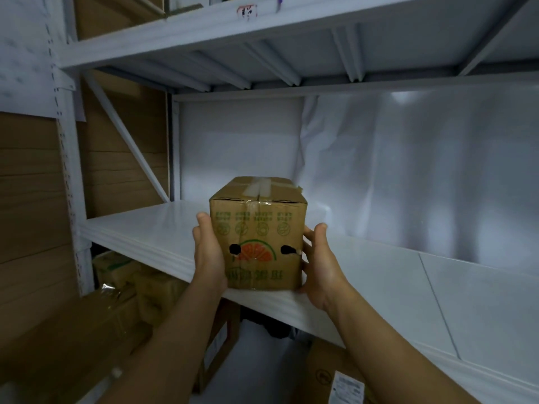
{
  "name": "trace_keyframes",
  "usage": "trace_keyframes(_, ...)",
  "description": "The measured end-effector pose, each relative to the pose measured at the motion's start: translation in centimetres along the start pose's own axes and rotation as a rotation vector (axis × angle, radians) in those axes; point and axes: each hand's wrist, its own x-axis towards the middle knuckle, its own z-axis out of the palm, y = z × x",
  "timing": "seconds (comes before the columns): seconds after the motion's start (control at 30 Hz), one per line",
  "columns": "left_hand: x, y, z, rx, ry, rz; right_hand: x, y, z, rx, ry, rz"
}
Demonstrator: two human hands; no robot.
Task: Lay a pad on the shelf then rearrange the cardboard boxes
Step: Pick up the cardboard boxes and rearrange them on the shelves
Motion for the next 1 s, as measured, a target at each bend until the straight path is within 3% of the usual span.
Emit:
trace_keyframes(0.23, -10.1, 0.6, -0.4, -0.12, 0.039, -0.008, -6.3, -0.7, -3.8, 0.112, 0.042, 0.034)
trace_keyframes(0.4, -13.9, 0.1, -1.6, -0.142, -0.166, -0.146, -10.5, 0.0, -5.6, 0.199, 0.075, 0.064)
trace_keyframes(0.63, -18.9, -1.6, -3.2, -0.158, -0.291, -0.279, -15.0, 1.3, -6.7, 0.185, 0.13, 0.037)
trace_keyframes(0.8, -21.1, -2.0, -5.9, -0.119, -0.404, -0.308, -18.7, 4.3, -6.5, 0.363, 0.094, 0.072)
trace_keyframes(1.0, -24.2, -2.5, -11.7, -0.047, -0.464, -0.236, -23.9, 8.7, -4.4, 0.413, 0.224, 0.116)
